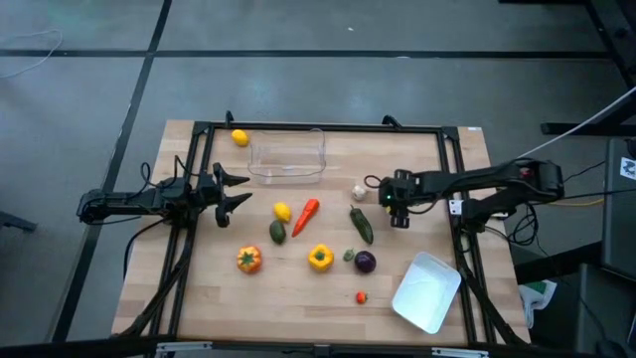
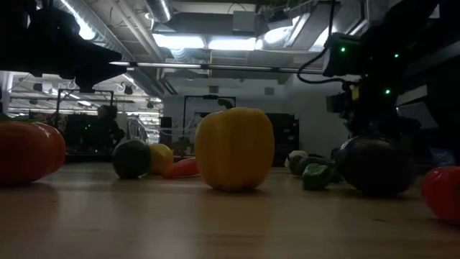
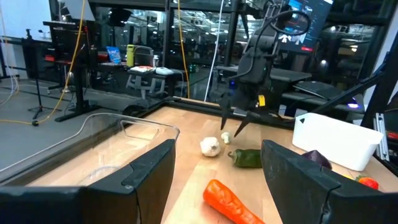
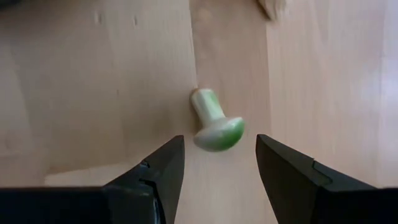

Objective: Sort produce into baskets
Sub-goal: Put the green mushroom into the white bin

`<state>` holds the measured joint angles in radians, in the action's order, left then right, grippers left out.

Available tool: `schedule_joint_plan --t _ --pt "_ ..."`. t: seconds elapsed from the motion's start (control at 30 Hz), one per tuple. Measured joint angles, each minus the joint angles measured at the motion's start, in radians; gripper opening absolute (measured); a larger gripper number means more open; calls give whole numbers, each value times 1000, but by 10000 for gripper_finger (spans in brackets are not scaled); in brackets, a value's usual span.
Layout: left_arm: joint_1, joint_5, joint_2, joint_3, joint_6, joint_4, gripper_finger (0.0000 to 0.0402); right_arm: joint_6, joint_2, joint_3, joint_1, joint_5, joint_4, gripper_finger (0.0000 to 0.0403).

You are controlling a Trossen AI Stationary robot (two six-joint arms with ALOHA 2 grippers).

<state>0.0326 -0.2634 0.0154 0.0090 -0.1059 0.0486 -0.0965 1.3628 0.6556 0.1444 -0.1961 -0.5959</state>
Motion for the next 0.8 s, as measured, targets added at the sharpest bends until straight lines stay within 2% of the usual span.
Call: schedule_joint_plan --t 0.8 --pt "0 0 0 0 0 0 235 -18 84 1 0 4 49 197"
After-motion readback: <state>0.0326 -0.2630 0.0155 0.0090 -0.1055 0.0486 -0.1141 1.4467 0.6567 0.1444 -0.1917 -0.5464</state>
